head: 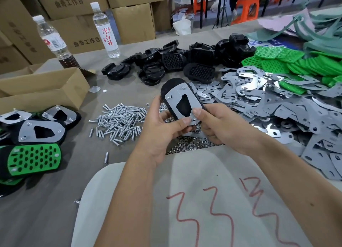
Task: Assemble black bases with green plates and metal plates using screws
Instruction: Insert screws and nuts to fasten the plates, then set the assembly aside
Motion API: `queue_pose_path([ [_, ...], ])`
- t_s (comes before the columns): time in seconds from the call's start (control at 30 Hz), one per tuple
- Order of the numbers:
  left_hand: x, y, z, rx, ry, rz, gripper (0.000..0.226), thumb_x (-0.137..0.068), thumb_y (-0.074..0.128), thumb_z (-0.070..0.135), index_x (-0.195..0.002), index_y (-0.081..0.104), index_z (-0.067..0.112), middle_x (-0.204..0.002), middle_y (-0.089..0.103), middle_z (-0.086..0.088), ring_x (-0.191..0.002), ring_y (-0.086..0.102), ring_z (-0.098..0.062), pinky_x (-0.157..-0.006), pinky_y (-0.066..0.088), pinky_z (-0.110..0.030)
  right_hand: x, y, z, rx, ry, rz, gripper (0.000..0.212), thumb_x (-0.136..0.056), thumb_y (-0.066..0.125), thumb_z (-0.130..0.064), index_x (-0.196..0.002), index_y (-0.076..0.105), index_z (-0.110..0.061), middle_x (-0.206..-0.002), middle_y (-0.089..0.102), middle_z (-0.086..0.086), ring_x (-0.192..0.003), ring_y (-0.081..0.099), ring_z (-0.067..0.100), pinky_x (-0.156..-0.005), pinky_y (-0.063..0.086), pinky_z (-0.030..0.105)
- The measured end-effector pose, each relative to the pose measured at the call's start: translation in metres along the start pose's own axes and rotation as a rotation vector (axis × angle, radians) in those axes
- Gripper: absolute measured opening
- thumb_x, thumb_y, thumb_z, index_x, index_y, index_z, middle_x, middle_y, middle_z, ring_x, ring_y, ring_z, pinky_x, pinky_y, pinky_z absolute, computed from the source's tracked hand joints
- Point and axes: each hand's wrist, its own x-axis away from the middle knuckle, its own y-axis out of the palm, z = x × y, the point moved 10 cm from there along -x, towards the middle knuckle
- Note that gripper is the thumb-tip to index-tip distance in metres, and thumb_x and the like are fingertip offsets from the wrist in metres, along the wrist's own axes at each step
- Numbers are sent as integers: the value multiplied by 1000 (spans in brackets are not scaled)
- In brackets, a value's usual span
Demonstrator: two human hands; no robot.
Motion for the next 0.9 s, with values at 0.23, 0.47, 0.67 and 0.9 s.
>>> queue_pose_path([
  [0.23,-3,2,-5,-17,-11,28,61,-85,70,-17,-133,55,17,-104,74,-22,-84,74,-31,-71,61,-35,1,-5,6,-115,52,60,32,-108,53,-31,-82,44,-15,-58,21,-10,-49,17,9,-40,18,20],
  [0.47,-4,-9,-8,-8,-21,152,60,-86,70,-15,-125,55,27,-95,79,-14,-87,78,-30,-77,64,-44,4,-17,-20,502,-111,314,29,-106,49,-45,-99,58,-19,-76,60,-7,-64,52,7,-58,39,23],
  [0.67,-5,-22,-6,36,-9,256,61,-85,68,-19,-118,55,31,-100,78,-13,-86,78,-27,-71,62,-32,5,-41,-7,477,12,344,38,-97,41,13,-93,66,-16,-89,70,5,-73,72,12,-61,52,12],
  [0.9,-3,-19,-8,44,-61,265,43,-88,69,-14,-114,55,17,-105,75,-13,-76,75,-21,-63,58,-25,8,-52,-14,81,-114,409,21,-86,72,15,-89,74,-5,-80,77,13,-76,79,23,-74,65,34],
])
